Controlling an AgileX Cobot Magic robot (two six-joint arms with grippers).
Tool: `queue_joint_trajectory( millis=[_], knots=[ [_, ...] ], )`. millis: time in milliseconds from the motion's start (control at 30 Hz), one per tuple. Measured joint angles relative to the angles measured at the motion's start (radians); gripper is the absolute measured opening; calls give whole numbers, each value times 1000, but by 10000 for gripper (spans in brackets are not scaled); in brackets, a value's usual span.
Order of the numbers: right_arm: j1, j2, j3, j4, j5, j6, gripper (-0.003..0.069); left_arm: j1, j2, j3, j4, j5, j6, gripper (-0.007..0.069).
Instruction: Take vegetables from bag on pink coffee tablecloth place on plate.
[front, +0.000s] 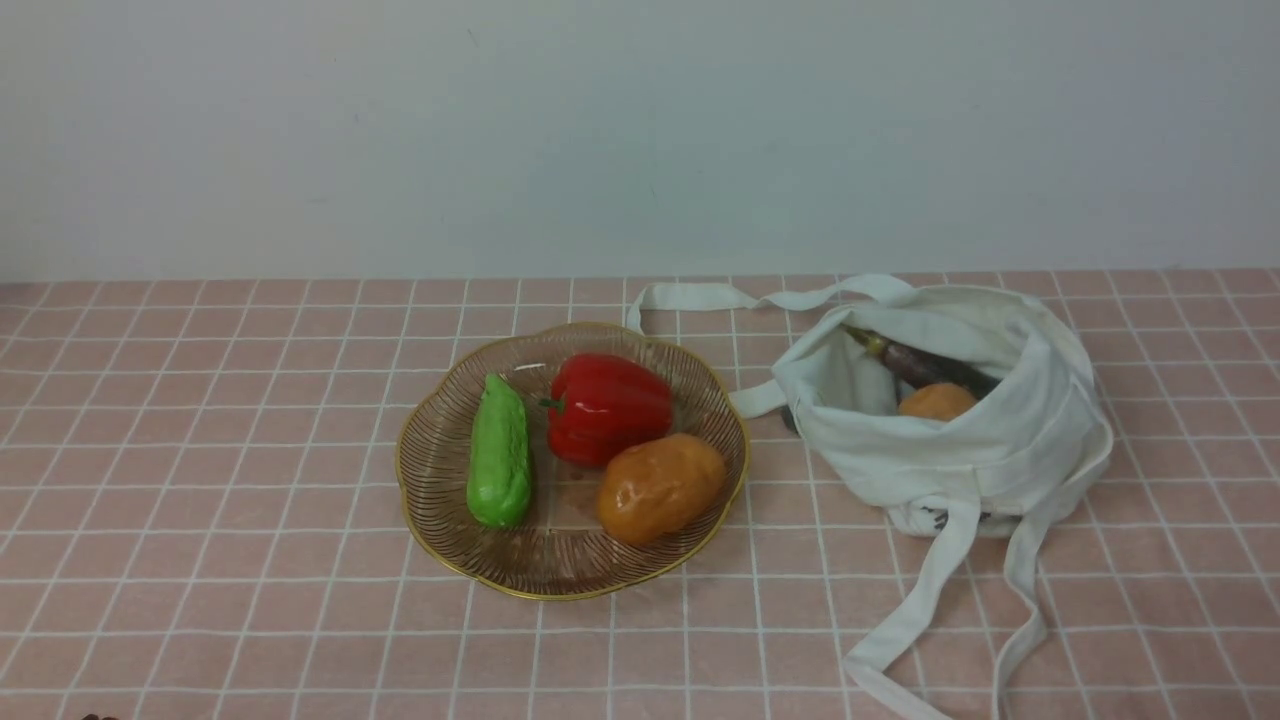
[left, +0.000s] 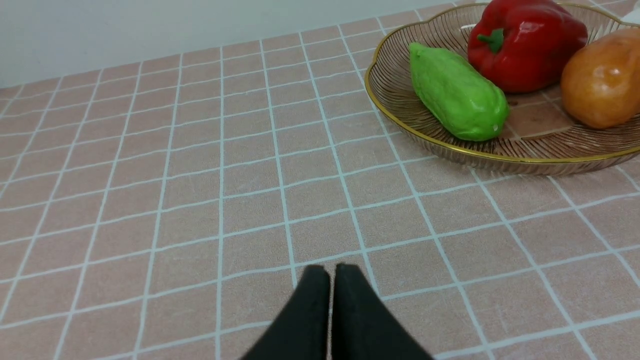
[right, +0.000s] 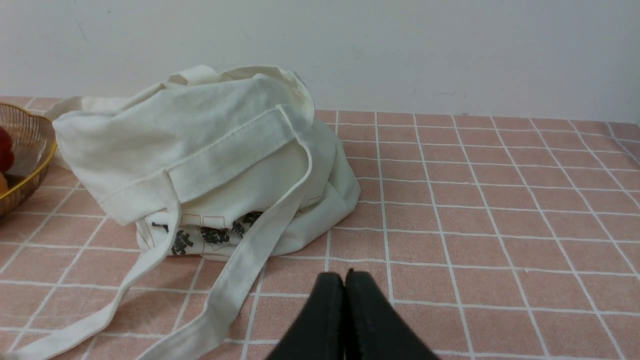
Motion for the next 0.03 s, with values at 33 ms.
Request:
queue_joint_trajectory(
  millis=[33],
  knots=[
    [0, 0, 0, 0, 0, 0, -15, 0, 0, 0, 0, 0, 0, -5]
  ],
)
